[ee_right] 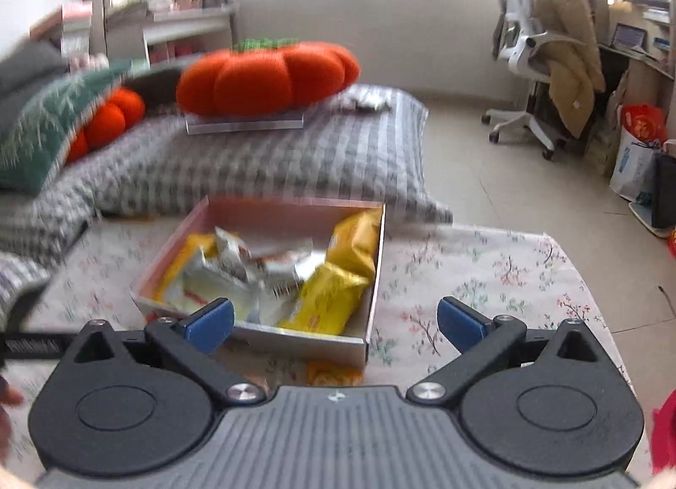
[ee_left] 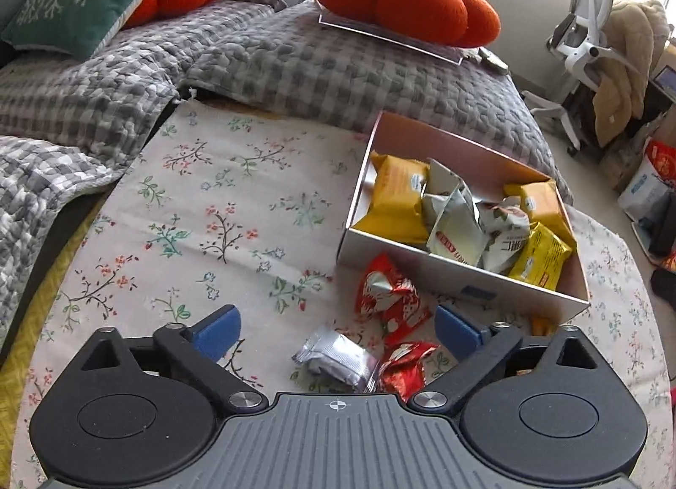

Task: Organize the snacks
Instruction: 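Move both grippers back over the loose snacks beside the box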

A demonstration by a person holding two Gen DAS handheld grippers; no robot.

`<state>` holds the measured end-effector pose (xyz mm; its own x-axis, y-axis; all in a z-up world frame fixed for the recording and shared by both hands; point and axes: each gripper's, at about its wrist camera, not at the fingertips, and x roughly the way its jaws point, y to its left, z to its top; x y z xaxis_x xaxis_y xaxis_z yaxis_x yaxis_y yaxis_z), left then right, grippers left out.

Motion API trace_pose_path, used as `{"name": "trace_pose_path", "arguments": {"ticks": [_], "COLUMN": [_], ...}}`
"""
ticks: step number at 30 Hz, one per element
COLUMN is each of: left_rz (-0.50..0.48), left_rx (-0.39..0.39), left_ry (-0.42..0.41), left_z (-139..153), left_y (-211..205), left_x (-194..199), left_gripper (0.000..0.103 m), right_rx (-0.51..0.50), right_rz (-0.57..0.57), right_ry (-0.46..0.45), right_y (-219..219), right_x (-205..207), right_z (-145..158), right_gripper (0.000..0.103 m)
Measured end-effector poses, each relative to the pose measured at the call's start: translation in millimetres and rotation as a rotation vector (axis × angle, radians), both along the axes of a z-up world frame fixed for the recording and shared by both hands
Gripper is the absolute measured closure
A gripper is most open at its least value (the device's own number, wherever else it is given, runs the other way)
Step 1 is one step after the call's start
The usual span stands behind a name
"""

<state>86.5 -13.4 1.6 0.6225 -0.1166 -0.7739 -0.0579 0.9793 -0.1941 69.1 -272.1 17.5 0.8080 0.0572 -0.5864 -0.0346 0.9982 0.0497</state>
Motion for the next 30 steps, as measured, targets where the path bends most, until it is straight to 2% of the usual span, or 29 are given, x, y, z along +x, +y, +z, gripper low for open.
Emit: {"name": "trace_pose_path", "arguments": {"ticks": [3,9,15,18,25,30], "left_rz": [-0.028,-0.113,-0.140,-0.150,-0.160,-0.192], "left_rx": [0.027,0.075,0.083,0.087,0.089,0.078], "left_ry": [0.007,0.010,0.028,0.042,0.060,0.049], "left_z": [-2,-5,-10,-13,-17,-17], "left_y": [-6,-24,-30,-32,-34,-43], "left_x": [-1,-6,-9,-10,-18,-28], "left_gripper": [0.002,0.002,0.002,0.003,0.003,0.003], "right_rx": [0.018,-0.054,0.065,0.084,0.058,0.045], "right_rz": [-0.006,0.012,-0.009,-0.004,0.011,0.026], "right_ry": [0.006,0.000,0.038,0.054,0.156,0.247], "right_y": [-4,-2,-17,-20,-16,-13], "right_x": [1,2,3,2,8,10], "right_z": [-1,-5,-4,-4,-15,-23], "right_gripper": [0.000,0.000,0.001,0.001,0.001,0.012]}}
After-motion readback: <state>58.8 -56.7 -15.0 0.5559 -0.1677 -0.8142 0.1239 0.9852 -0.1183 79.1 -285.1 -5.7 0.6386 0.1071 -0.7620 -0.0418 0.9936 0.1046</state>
